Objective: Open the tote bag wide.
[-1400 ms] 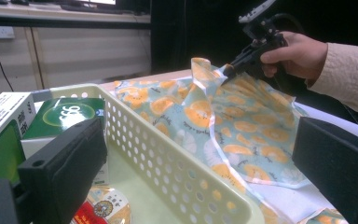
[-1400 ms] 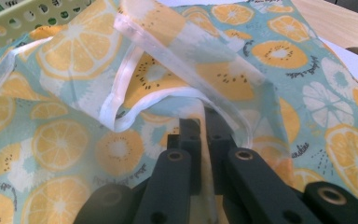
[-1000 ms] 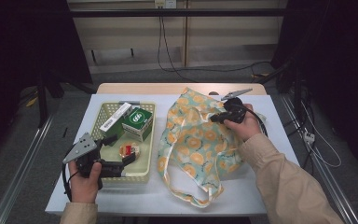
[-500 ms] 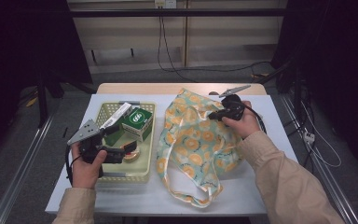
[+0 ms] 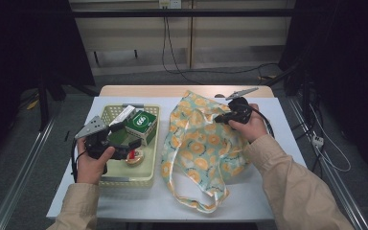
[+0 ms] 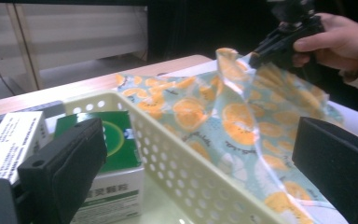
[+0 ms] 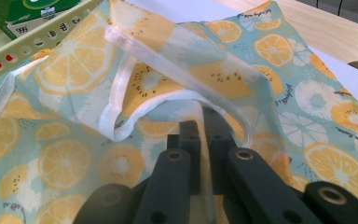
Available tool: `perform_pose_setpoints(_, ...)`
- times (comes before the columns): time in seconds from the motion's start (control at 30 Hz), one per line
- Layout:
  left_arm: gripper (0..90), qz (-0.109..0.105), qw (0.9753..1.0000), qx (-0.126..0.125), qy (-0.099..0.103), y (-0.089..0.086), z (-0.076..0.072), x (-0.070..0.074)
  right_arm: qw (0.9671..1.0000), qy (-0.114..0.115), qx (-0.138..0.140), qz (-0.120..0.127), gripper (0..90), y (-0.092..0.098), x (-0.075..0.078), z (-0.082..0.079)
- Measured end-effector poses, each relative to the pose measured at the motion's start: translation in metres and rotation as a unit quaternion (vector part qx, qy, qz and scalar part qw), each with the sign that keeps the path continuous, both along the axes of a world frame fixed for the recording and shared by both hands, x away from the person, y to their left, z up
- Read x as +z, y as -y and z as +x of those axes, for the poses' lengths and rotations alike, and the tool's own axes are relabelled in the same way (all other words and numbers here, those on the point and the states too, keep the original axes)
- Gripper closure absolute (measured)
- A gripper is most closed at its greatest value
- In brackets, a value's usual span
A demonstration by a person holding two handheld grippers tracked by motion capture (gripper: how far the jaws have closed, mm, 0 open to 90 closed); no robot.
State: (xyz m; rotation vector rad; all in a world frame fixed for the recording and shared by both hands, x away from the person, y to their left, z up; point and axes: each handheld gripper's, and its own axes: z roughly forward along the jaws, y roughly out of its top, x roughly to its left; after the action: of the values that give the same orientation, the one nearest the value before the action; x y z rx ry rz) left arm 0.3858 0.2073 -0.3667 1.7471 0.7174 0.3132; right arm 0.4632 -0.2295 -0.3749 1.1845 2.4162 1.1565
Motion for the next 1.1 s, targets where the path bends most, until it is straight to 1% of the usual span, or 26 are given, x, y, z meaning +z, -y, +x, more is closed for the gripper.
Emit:
perform_pose_setpoints(0.07, 2.7, 0.004, 1.0000, 0.005, -0.001, -0.001, 0.003, -0.002, 1.0000, 0.001, 0.001, -0.001, 89.5, -0.001, 0.000, 0.000)
perform_pose_setpoints(0.1, 2.7, 0.002, 1.0000, 0.005, -0.005, -0.001, 0.005, -0.002, 1.0000, -0.001, 0.002, -0.001, 89.5, -0.001, -0.001, 0.000)
perform_pose_setpoints(0.2, 2.8, -0.001, 1.0000, 0.005, -0.005, -0.001, 0.009, -0.003, 1.0000, -0.001, 0.001, -0.001, 89.5, -0.001, -0.002, 0.000)
perform_pose_setpoints(0.27, 2.8, 0.003, 1.0000, 0.006, -0.004, -0.001, 0.012, -0.004, 1.0000, -0.001, 0.000, 0.000, 89.5, -0.001, -0.003, -0.001)
perform_pose_setpoints(0.3, 2.9, 0.002, 0.9999, 0.007, -0.007, 0.000, 0.013, -0.004, 1.0000, -0.003, 0.000, -0.001, 89.5, 0.000, -0.004, -0.001)
perform_pose_setpoints(0.37, 3.0, 0.007, 0.9999, 0.005, -0.010, 0.000, 0.017, -0.006, 1.0000, -0.003, -0.001, -0.001, 89.5, 0.000, -0.004, -0.001)
perform_pose_setpoints(0.5, 3.2, 0.023, 0.9996, 0.006, -0.018, 0.000, 0.023, -0.012, 1.0000, 0.000, -0.005, 0.000, 89.5, 0.001, -0.005, -0.002)
perform_pose_setpoints(0.53, 3.2, 0.029, 0.9994, 0.005, -0.018, 0.000, 0.025, -0.013, 1.0000, -0.001, -0.005, 0.001, 89.5, 0.001, -0.006, -0.002)
perform_pose_setpoints(0.63, 3.6, 0.040, 0.9990, -0.006, -0.020, 0.002, 0.028, -0.016, 1.0000, -0.002, -0.006, 0.001, 89.5, 0.002, -0.007, -0.003)
perform_pose_setpoints(0.67, 3.7, 0.044, 0.9987, -0.014, -0.023, 0.003, 0.029, -0.018, 1.0000, -0.002, -0.006, 0.001, 89.5, 0.002, -0.008, -0.002)
perform_pose_setpoints(0.7, 3.7, 0.048, 0.9983, -0.018, -0.027, 0.004, 0.029, -0.019, 1.0000, -0.003, -0.006, 0.001, 89.5, 0.003, -0.008, -0.003)
perform_pose_setpoints(0.77, 3.7, 0.058, 0.9972, -0.021, -0.041, 0.005, 0.030, -0.021, 1.0000, -0.004, -0.008, 0.002, 89.5, 0.003, -0.009, -0.003)
perform_pose_setpoints(0.83, 3.7, 0.074, 0.9959, -0.022, -0.046, 0.007, 0.031, -0.024, 1.0000, -0.003, -0.008, 0.002, 89.5, 0.003, -0.009, -0.003)
perform_pose_setpoints(0.93, 4.1, 0.107, 0.9927, -0.019, -0.052, 0.010, 0.033, -0.028, 1.0000, -0.003, -0.009, 0.002, 89.5, 0.003, -0.011, -0.003)
perform_pose_setpoints(0.97, 4.6, 0.114, 0.9919, -0.015, -0.054, 0.011, 0.033, -0.028, 1.0000, -0.004, -0.009, 0.001, 89.5, 0.003, -0.012, -0.003)
perform_pose_setpoints(1.0, 5.6, 0.116, 0.9913, -0.016, -0.059, 0.012, 0.033, -0.030, 0.9999, -0.005, -0.009, 0.002, 89.5, 0.003, -0.012, -0.003)
perform_pose_setpoints(1.07, 5.8, 0.135, 0.9887, -0.018, -0.062, 0.013, 0.034, -0.031, 1.0000, -0.004, -0.008, 0.000, 89.6, 0.003, -0.013, -0.002)
perform_pose_setpoints(1.1, 5.9, 0.141, 0.9879, -0.019, -0.062, 0.014, 0.034, -0.032, 1.0000, -0.005, -0.008, 0.000, 89.5, 0.003, -0.013, -0.002)
